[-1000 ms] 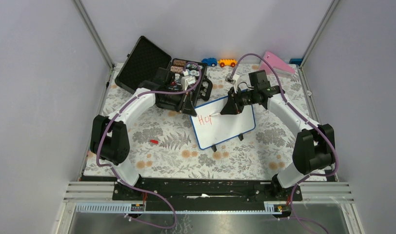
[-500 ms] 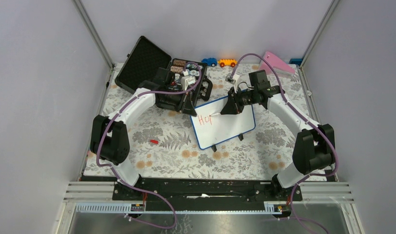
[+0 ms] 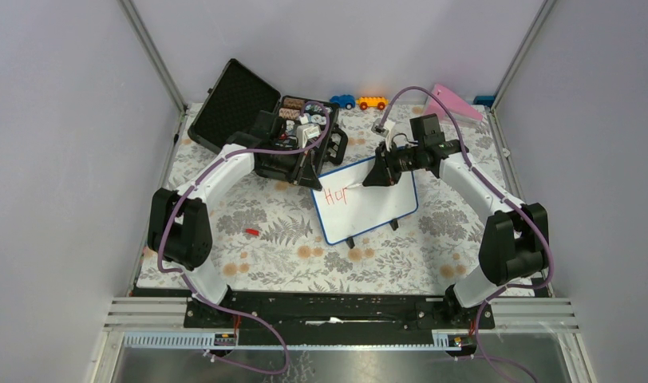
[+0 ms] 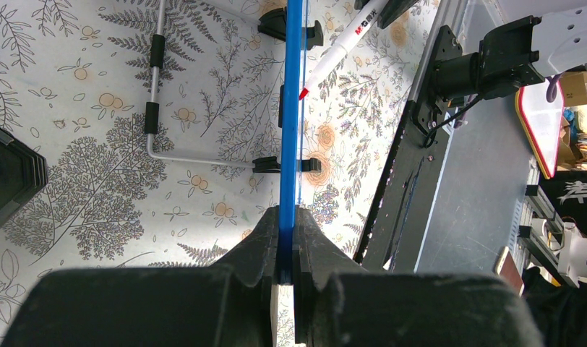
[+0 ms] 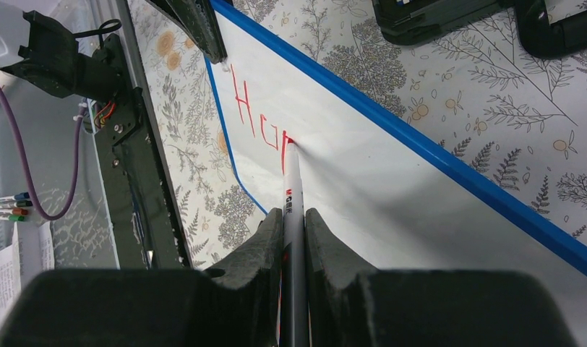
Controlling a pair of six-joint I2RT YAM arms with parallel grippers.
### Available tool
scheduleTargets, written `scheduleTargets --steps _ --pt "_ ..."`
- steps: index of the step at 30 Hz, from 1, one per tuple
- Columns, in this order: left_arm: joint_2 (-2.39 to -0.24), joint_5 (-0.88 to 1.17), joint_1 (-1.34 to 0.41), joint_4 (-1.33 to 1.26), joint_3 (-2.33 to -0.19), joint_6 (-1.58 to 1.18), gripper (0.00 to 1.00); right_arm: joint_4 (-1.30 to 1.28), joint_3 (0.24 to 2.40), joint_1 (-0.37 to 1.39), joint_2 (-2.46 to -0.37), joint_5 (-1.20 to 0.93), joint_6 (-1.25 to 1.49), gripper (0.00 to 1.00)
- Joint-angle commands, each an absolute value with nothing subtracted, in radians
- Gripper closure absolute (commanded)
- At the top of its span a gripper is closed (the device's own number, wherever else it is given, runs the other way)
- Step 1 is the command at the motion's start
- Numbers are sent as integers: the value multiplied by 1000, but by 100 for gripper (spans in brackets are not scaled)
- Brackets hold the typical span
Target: Write a sentence on the whiteboard
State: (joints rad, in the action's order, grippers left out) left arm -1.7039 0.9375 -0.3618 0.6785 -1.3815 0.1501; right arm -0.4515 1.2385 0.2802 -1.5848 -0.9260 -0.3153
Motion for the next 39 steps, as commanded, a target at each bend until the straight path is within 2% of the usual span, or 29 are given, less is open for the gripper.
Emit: scheduleTargets --steps 1,39 --pt "-1707 927 -371 674 -1396 172 100 -438 1226 266 -1560 -888 -353 100" --pt "-1703 925 -371 675 -1393 172 100 -454 1201 314 -1551 -920 -362 100"
